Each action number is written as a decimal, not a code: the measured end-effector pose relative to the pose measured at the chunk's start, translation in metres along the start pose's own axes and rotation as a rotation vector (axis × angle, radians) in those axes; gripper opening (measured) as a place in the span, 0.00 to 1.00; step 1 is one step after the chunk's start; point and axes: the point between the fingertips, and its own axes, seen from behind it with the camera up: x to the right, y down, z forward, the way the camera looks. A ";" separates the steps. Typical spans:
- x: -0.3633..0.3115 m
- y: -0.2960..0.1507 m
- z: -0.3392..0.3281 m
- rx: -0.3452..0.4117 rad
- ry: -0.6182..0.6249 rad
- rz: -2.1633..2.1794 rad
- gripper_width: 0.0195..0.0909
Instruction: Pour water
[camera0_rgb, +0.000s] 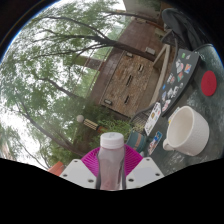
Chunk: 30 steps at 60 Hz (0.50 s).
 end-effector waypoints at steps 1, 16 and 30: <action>0.003 -0.004 -0.002 -0.007 -0.014 0.096 0.13; 0.043 -0.039 -0.023 -0.053 -0.103 0.969 0.13; 0.039 -0.048 -0.054 -0.029 -0.110 1.157 0.13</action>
